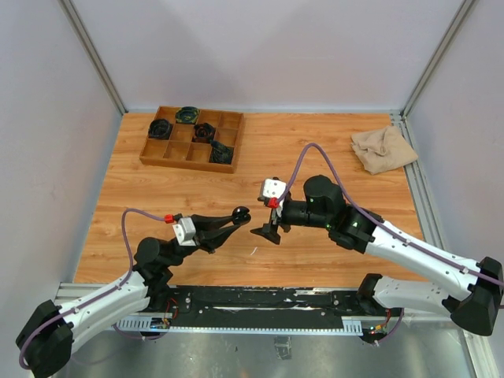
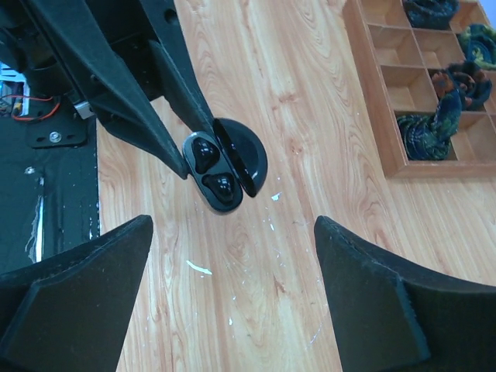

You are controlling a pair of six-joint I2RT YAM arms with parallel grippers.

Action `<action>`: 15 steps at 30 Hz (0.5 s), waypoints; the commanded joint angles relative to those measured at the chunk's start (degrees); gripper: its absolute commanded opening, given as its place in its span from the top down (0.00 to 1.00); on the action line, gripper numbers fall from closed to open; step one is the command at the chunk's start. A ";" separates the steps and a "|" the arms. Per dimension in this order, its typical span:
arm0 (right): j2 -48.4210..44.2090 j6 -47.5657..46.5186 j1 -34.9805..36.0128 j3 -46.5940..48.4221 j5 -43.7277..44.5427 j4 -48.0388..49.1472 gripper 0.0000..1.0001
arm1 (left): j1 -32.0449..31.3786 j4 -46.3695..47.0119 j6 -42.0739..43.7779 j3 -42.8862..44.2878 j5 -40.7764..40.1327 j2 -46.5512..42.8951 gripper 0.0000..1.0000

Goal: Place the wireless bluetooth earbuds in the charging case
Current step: Close the charging case.

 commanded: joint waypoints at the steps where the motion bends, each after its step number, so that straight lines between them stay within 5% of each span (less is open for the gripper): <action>1: 1.01 -5.61 -0.84 4.20 -5.90 -4.29 0.13 | -0.26 3.58 -0.01 -0.33 2.40 0.25 1.00; 15: 9.29 -7.67 -0.86 10.83 -15.85 -9.53 0.16 | -0.26 3.06 -0.38 0.02 1.54 0.37 1.00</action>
